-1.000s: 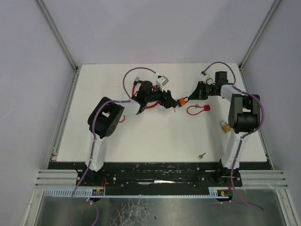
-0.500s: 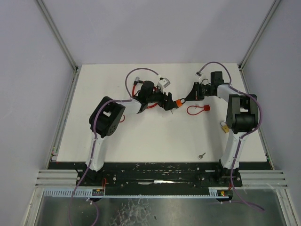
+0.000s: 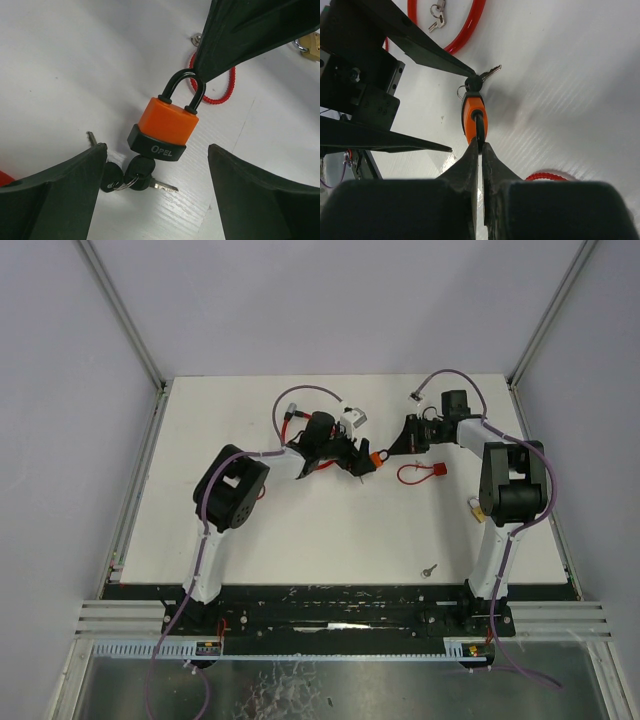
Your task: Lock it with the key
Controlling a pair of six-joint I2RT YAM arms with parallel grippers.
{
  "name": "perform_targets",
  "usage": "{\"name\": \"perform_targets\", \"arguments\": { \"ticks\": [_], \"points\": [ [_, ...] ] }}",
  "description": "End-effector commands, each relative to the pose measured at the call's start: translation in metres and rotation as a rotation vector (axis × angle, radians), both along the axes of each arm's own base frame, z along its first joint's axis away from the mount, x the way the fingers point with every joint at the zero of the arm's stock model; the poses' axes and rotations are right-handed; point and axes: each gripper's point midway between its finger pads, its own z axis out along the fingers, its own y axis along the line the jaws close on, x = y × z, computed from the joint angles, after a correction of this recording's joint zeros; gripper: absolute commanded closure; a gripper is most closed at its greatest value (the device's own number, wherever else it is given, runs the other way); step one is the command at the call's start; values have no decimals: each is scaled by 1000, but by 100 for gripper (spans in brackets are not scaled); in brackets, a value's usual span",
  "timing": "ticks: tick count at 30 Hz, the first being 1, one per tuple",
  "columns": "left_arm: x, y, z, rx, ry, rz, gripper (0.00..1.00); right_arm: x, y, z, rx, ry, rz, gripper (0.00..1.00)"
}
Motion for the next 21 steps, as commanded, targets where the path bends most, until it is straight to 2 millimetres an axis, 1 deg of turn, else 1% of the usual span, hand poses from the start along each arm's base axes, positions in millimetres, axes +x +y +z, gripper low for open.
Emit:
{"name": "perform_targets", "arguments": {
  "ticks": [1,3,7,12,14,17,20,21],
  "points": [
    [4,-8,-2,7,-9,-11,21,1,10,37,38,-87,46,100],
    [3,-10,-3,8,-3,-17,23,1,10,37,37,-89,48,100],
    [0,-15,-3,2,-2,-33,23,0,12,36,39,-85,54,100],
    [0,-11,-6,35,-2,-27,22,0,12,35,30,-81,50,100],
    [-1,-8,-2,36,-22,-22,22,0,12,34,25,-79,48,100],
    [-1,-4,14,14,-88,-2,21,0,11,31,21,-75,54,99],
    [3,6,20,55,-132,46,20,0,11,35,15,-85,65,95],
    [3,10,18,79,-135,56,20,-1,11,37,13,-92,69,94]
  ]
}}
